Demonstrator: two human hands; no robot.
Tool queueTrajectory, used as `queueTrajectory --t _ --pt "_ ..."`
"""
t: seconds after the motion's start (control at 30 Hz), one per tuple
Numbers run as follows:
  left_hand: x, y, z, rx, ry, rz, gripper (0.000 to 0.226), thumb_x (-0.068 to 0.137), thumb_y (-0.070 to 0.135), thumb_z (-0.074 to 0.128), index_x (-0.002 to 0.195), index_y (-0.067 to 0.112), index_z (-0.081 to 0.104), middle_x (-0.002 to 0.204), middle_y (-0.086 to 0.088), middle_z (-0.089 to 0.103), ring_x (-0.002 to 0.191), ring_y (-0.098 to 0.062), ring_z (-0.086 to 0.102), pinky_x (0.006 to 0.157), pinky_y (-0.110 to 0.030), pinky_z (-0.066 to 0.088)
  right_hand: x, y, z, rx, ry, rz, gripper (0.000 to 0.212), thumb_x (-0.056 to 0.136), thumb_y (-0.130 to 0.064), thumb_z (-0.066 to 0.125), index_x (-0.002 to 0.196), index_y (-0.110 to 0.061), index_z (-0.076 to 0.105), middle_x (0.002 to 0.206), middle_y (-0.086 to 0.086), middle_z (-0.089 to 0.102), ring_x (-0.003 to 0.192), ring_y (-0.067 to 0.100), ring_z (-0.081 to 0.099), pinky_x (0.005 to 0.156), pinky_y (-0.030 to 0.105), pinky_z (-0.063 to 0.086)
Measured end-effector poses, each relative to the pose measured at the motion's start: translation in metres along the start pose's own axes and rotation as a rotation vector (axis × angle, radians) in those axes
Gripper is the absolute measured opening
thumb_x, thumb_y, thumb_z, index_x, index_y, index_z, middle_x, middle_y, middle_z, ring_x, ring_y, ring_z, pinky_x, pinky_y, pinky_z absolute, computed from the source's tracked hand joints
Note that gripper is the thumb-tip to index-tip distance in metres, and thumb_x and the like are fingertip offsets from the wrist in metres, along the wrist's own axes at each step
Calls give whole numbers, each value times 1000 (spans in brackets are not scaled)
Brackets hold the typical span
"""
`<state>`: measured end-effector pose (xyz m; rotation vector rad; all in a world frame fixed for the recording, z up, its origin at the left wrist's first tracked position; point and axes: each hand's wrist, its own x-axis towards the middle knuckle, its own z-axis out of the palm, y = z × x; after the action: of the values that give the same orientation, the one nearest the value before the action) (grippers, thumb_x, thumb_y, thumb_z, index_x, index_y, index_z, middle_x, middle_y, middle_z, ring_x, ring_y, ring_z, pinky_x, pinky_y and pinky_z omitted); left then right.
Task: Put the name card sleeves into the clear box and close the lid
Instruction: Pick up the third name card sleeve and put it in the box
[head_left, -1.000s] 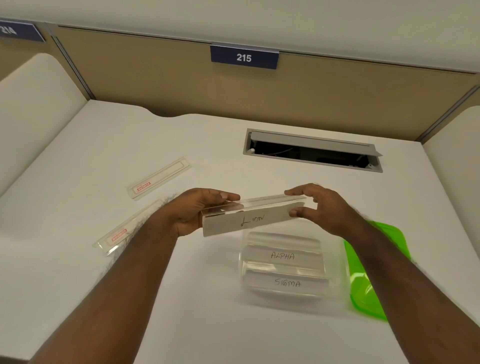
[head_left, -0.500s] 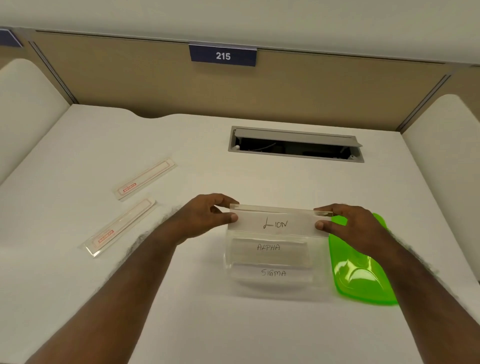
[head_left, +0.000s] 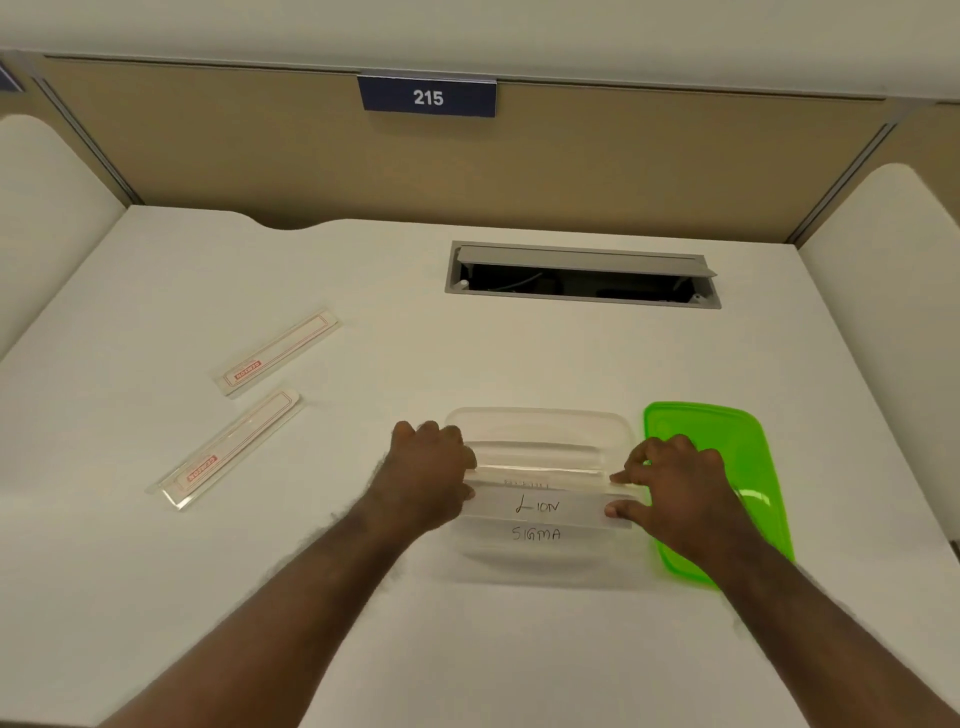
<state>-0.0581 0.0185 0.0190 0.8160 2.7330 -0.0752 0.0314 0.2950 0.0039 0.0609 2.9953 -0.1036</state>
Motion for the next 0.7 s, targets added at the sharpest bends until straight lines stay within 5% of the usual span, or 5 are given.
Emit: queueTrajectory --t 0.13,0.33,0.7 --pt "0 16 9 209 -18 38 26 86 28 59 109 19 66 110 -2 60 105 -26 52 91 -41 30 0 -8 7 -179 -60 -96 41 56 -68 70 82 -38 76 89 -9 61 89 22 55 74 41 36" --pt "4 30 11 296 -67 102 20 83 12 54 101 9 63 105 -8 64 103 -30 52 95 -43 30 11 -26 -4 -329 -191 -152 49 70 -65 60 104 -32 70 109 -3 56 108 23 45 85 44 25" --pt "9 37 21 307 -125 89 22 81 18 59 102 13 64 106 -5 63 105 -28 52 101 -42 26 20 -41 6 -412 -258 -171 53 73 -59 63 108 -19 66 117 5 54 111 27 44 92 46 24"
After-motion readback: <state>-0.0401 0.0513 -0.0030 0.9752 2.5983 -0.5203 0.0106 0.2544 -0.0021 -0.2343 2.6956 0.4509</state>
